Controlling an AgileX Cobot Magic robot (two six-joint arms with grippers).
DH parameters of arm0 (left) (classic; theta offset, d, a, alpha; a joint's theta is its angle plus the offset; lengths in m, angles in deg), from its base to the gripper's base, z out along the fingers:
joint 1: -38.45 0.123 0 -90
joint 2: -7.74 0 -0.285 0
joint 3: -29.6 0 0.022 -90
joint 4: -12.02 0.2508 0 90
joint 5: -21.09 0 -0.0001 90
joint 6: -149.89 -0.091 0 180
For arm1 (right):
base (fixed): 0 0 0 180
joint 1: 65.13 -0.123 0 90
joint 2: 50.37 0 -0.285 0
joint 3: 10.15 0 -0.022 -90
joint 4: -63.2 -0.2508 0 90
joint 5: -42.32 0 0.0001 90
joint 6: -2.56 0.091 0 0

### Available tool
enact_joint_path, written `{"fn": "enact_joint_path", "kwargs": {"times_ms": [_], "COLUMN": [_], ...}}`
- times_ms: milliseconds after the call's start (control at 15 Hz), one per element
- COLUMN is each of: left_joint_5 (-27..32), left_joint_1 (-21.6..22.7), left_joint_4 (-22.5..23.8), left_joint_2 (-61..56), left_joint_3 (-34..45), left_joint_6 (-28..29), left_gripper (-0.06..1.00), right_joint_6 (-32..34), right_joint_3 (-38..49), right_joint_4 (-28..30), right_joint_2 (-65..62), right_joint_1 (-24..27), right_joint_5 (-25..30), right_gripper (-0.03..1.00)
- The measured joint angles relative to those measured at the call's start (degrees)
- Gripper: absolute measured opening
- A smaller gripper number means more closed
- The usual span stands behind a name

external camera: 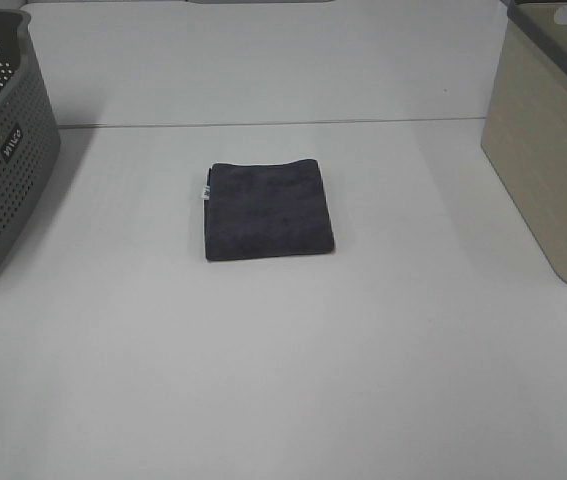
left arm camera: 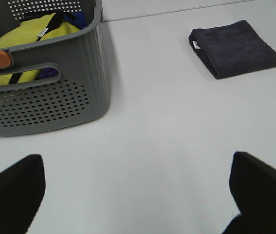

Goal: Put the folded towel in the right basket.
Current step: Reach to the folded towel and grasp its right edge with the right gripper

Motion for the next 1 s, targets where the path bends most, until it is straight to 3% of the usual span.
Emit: {"fn": "enact_joint_path", "kwargs": {"times_ms": [1000], "left_joint_5": [0.0], "left_joint_1": [0.0], "left_joint_4": [0.0], "left_joint_2": [0.0], "left_joint_3": [0.0], "left_joint_6": [0.0], "left_gripper": [0.98], "right_joint_6": [0.0], "right_joint_3": [0.0], "right_joint_4": [0.0], "right_joint_2": [0.0], "right_joint_1": [0.0], "right_joint_5": [0.0], "right_gripper": [0.73]}}
